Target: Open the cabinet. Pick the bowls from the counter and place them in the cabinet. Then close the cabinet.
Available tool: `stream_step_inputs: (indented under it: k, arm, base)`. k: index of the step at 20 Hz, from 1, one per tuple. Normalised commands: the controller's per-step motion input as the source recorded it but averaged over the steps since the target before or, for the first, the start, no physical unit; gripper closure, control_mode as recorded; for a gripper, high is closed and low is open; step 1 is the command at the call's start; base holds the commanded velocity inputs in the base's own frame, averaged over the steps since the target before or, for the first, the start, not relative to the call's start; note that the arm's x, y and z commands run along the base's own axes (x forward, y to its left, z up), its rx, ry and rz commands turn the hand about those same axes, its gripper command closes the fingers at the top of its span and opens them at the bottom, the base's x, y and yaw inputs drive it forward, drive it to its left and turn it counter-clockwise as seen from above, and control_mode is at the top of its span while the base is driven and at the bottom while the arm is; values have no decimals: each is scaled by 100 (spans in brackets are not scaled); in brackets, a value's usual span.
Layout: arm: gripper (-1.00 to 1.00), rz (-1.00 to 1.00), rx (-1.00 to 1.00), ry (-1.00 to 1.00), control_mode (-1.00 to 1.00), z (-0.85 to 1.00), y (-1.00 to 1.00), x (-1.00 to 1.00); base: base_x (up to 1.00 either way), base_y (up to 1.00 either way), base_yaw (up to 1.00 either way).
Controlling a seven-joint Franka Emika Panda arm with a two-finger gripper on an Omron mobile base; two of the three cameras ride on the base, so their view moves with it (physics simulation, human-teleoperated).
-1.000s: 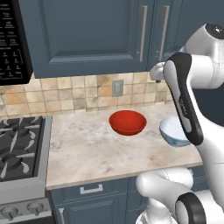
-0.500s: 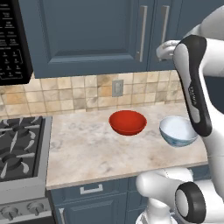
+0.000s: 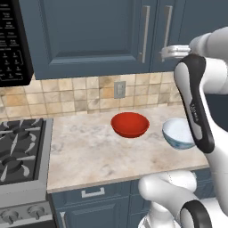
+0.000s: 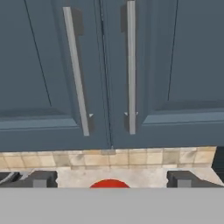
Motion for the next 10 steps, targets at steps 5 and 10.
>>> stream_step_inputs:
  k: [5, 10]
  arm:
    - [-100, -1, 5, -1, -100, 10, -19, 40]
    - [-100, 0, 4, 0, -100, 22, -19, 39]
  base:
    - [0, 0, 0]
    - [0, 0, 0]
